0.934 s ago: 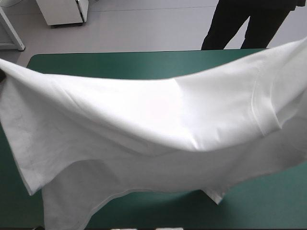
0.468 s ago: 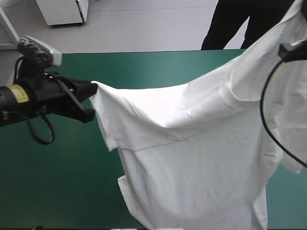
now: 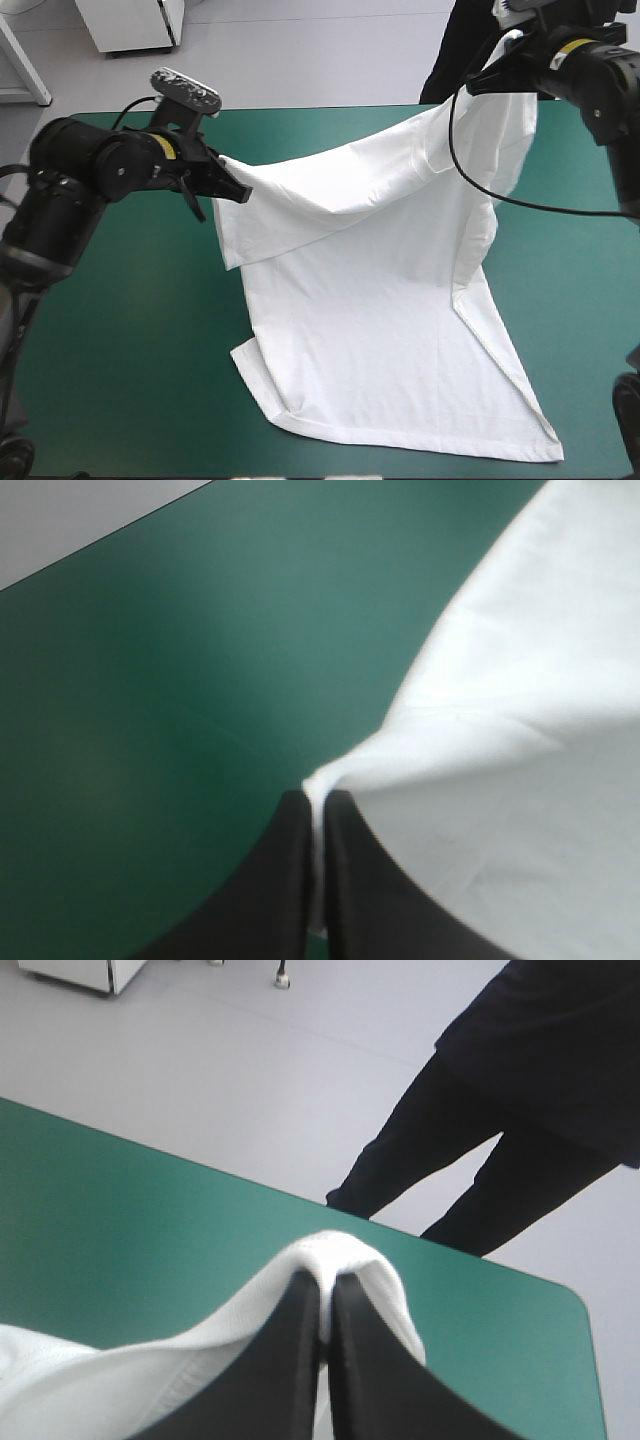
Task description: Fold the cloth
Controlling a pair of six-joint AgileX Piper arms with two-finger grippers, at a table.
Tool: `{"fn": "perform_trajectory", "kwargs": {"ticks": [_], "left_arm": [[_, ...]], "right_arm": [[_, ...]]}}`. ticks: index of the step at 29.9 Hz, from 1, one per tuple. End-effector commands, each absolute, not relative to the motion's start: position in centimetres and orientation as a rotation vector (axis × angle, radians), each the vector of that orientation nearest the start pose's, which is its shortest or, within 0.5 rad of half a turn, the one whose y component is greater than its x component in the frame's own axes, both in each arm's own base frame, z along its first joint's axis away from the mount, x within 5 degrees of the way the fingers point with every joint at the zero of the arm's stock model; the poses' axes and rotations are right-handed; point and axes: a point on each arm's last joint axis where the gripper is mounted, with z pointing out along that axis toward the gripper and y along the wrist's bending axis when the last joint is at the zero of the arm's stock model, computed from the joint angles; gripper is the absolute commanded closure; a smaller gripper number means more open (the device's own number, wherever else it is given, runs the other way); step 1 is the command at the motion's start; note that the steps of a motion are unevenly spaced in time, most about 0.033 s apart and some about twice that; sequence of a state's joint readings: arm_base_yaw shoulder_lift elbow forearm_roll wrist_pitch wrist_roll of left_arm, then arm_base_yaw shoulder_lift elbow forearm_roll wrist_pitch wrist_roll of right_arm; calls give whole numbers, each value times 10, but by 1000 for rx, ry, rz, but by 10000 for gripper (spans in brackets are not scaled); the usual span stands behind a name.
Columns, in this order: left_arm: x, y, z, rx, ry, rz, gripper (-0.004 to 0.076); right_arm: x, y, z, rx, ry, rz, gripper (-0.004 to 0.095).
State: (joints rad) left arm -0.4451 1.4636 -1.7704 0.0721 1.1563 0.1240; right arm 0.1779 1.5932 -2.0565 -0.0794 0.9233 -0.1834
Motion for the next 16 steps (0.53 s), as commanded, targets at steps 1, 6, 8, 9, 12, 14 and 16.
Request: {"fn": "perform_trajectory", "kwargs": {"ticks": [1, 6, 8, 9, 12, 14, 16], "left_arm": [[302, -121, 460, 576, 2139, -48, 746], [354, -117, 417, 496, 2227, -95, 746], [373, -117, 399, 483, 2254, -122, 746], [380, -119, 391, 490, 2259, -125, 746], [398, -120, 370, 507, 2268, -112, 746], [408, -123, 359, 510, 2273, -110, 746], [418, -126, 346, 512, 2287, -109, 746]], "right_arm": [[354, 44, 517, -307, 1847, -105, 921], [402, 31, 471, -285, 1971, -64, 921], [418, 29, 451, -306, 2016, -37, 921], [425, 28, 441, -310, 2039, -18, 921], [444, 26, 413, -330, 2108, -11, 921], [455, 26, 395, -322, 2147, 22, 921], [466, 24, 376, -323, 2185, 47, 921]]}}
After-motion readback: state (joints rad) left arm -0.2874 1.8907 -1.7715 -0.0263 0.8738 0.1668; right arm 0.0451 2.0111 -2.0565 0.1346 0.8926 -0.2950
